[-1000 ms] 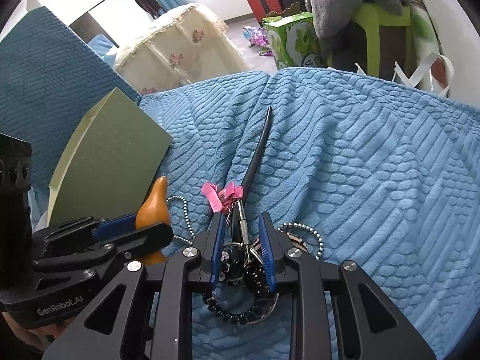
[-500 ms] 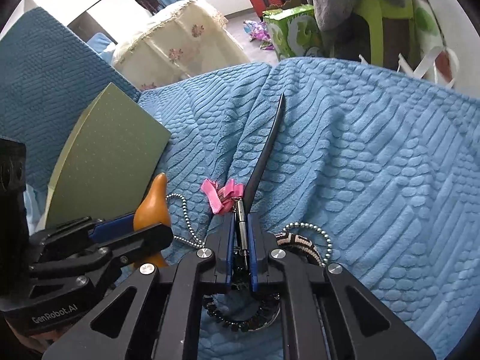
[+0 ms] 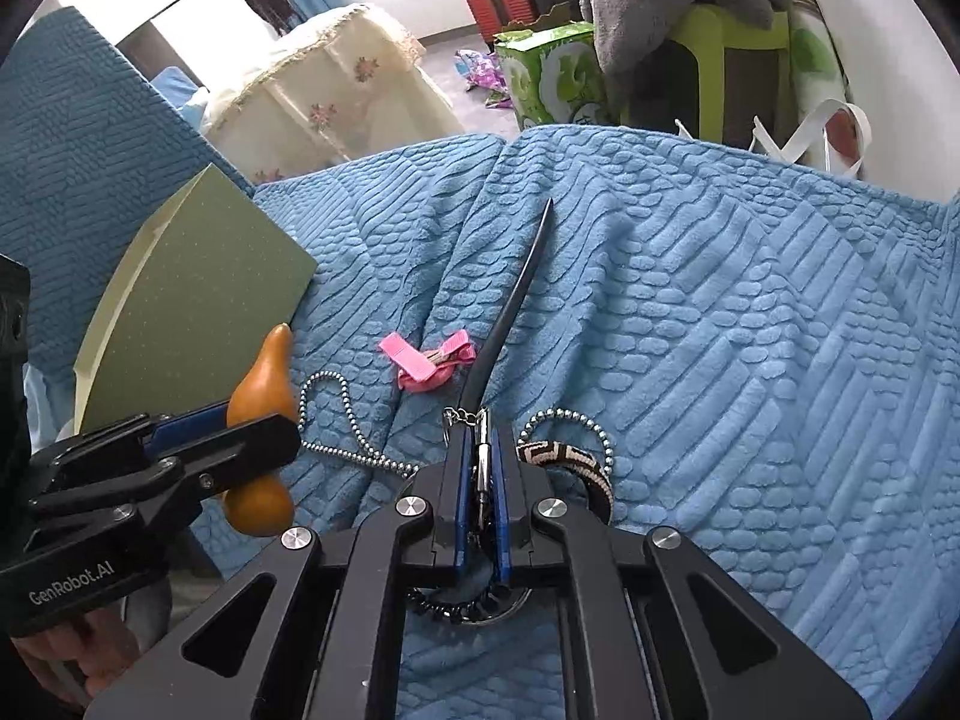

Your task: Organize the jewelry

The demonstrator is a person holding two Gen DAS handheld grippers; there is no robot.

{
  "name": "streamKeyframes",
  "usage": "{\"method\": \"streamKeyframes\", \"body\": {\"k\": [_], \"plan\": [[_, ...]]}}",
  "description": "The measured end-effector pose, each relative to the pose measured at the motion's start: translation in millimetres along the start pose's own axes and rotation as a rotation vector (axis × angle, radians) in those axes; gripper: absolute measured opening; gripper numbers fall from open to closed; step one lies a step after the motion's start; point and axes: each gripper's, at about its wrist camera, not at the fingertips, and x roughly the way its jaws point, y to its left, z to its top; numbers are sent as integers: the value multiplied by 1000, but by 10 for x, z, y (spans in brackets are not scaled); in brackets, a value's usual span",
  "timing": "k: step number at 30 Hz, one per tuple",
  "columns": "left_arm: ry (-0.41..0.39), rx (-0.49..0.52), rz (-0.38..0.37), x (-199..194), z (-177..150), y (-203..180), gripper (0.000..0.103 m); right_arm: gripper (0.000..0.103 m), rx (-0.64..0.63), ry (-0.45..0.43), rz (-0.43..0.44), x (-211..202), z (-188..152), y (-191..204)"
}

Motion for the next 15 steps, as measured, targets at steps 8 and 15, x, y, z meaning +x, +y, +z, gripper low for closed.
{"method": "streamKeyframes", "body": {"k": [8,15], "plan": [[-8,11,-11,-61,22,-19,31,2,17,-63,-9,-188,37,22],[-15,27,-17,-229,65,-23,31,2,58,-118,-55,-515,6,62]]}}
